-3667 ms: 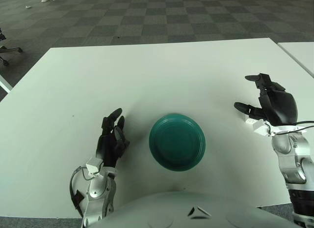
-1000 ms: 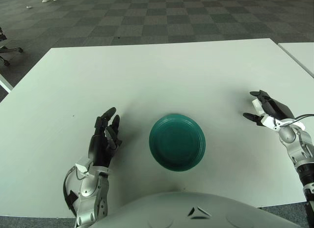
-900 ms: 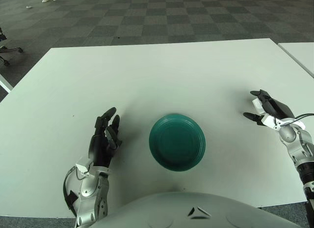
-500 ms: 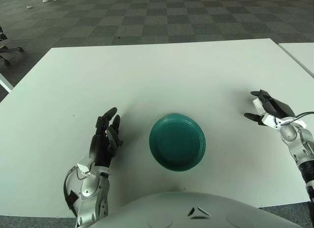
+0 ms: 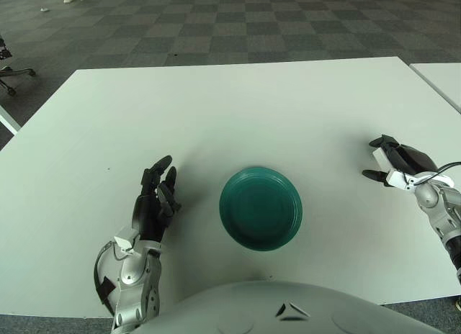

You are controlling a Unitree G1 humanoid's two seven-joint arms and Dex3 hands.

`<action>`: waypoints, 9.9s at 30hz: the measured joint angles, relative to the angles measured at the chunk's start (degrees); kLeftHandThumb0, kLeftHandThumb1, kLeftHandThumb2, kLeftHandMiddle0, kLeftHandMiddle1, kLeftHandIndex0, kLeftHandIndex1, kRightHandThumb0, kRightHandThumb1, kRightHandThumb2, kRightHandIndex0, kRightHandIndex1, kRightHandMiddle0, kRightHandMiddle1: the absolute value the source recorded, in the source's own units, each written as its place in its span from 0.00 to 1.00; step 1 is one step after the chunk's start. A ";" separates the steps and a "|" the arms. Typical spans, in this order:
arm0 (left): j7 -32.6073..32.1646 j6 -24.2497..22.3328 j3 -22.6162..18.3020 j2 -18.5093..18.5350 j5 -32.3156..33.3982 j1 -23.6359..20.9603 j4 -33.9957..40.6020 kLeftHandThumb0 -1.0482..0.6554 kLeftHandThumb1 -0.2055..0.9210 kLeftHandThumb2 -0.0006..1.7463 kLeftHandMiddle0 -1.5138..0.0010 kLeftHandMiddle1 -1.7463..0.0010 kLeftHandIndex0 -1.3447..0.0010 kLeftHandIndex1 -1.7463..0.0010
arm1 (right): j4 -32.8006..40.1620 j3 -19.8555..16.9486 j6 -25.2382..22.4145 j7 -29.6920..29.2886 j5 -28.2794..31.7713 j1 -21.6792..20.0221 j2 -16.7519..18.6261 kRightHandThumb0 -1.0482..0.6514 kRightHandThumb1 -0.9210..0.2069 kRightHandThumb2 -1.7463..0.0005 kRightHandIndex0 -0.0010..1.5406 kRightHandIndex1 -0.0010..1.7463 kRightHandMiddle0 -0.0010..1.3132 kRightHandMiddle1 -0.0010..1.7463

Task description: Put the charger into the plate.

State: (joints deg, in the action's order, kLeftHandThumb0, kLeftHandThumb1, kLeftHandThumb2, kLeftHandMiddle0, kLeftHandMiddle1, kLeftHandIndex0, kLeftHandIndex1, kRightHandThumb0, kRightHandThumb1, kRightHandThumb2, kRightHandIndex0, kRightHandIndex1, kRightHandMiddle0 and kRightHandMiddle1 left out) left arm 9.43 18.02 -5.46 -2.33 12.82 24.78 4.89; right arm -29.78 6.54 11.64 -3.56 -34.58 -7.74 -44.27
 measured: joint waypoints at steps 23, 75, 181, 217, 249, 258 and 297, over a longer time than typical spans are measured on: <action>-0.06 0.00 -0.83 0.03 -0.08 -2.57 -2.10 0.09 1.00 0.57 0.79 1.00 1.00 0.55 | -10.65 2.74 14.04 -17.70 -2.11 -1.56 -0.83 0.31 0.00 0.63 0.77 1.00 0.76 1.00; -0.13 0.41 -1.06 -0.06 -0.38 -4.07 -3.45 0.09 1.00 0.57 0.79 1.00 1.00 0.55 | 45.94 -3.67 2.81 -3.98 0.80 9.87 10.93 0.35 0.09 0.60 0.79 1.00 0.69 1.00; -23.04 11.96 18.07 -5.07 -20.21 3.12 -4.71 0.11 1.00 0.59 0.82 1.00 1.00 0.55 | 46.74 13.06 19.07 21.69 -7.88 3.16 11.92 0.08 0.00 0.43 0.14 0.01 0.00 0.26; -17.19 13.81 16.28 -4.47 -12.47 6.94 -2.59 0.06 1.00 0.57 0.81 1.00 1.00 0.56 | 29.82 -6.96 0.66 16.52 49.53 19.26 41.18 0.18 0.00 0.61 0.33 0.09 0.03 0.57; -14.10 10.75 9.92 -1.66 -11.62 9.77 1.26 0.10 1.00 0.59 0.82 1.00 1.00 0.57 | 21.06 -8.02 15.65 12.32 39.86 19.82 43.30 0.15 0.00 0.55 0.30 0.09 0.01 0.55; -12.27 9.93 8.78 -1.19 -10.41 9.38 1.28 0.11 1.00 0.59 0.82 1.00 1.00 0.58 | 20.30 -7.35 19.35 7.72 35.03 19.83 43.29 0.15 0.00 0.52 0.26 0.06 0.00 0.53; -10.07 9.43 5.49 -1.23 -8.77 6.87 -0.50 0.07 1.00 0.59 0.84 1.00 1.00 0.59 | 26.05 -5.06 11.23 -4.59 23.78 23.71 42.89 0.13 0.00 0.52 0.16 0.00 0.00 0.30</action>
State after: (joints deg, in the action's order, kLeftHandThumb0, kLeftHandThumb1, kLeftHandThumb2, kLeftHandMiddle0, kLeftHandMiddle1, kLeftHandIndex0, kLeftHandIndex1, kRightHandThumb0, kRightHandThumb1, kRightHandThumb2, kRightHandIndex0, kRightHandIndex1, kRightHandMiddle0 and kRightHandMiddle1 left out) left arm -0.64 27.45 0.04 -3.56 4.05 31.64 4.40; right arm -3.72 1.48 22.87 -8.15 -10.81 15.97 -1.38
